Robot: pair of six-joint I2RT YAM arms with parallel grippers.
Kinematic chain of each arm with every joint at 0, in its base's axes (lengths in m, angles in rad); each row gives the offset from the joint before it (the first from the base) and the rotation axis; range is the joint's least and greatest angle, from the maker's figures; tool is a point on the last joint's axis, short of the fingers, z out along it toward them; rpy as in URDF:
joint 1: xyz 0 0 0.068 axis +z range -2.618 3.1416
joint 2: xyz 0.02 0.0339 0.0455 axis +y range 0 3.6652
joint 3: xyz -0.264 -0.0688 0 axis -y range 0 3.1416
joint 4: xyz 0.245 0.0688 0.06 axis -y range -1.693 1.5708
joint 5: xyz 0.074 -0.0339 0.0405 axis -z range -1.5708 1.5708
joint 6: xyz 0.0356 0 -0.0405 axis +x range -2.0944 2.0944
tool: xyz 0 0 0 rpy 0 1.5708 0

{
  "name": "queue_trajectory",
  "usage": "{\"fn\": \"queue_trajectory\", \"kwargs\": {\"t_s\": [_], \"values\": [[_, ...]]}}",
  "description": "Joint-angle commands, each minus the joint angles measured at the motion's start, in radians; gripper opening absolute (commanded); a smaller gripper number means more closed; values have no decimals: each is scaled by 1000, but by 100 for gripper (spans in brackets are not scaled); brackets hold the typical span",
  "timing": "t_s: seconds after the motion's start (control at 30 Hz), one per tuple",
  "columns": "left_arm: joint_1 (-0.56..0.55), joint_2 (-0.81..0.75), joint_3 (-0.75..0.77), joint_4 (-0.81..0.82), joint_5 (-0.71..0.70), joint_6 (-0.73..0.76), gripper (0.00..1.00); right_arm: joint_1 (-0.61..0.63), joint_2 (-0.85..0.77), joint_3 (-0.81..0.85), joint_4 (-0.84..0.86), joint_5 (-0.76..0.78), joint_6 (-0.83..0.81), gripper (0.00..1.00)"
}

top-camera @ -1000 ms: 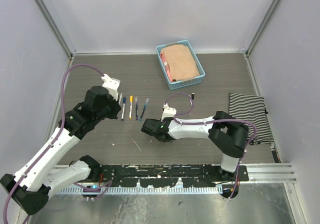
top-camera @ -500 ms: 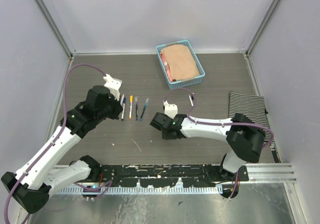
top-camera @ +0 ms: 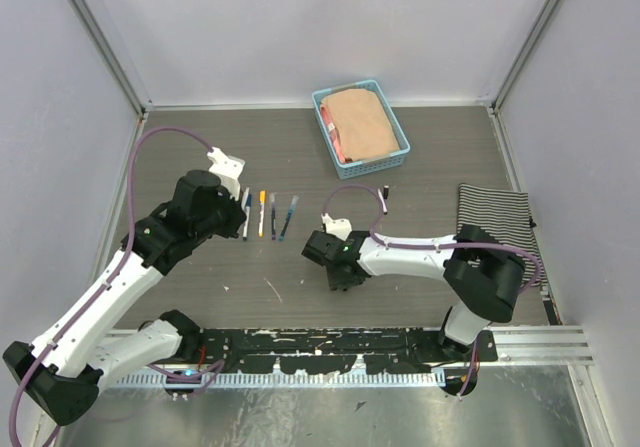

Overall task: Insert the pens into the pen caps
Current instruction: Adjust the pen cap at the center of the board, then insert the pen cap onto the pen.

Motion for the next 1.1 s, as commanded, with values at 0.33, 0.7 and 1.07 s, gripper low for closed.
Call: {"fn": "queue_trajectory", "kwargs": {"t_s": [0.33, 0.7, 1.07], "values": [[5, -6, 21, 29, -1, -4, 0, -3, 58, 30, 5, -66, -76, 38], [5, -14, 18, 24, -9, -4, 0, -24, 84, 29, -39, -63, -78, 35], [5, -10, 23, 24, -5, -4, 0, -33, 84, 39, -34, -25, -98, 16]]}}
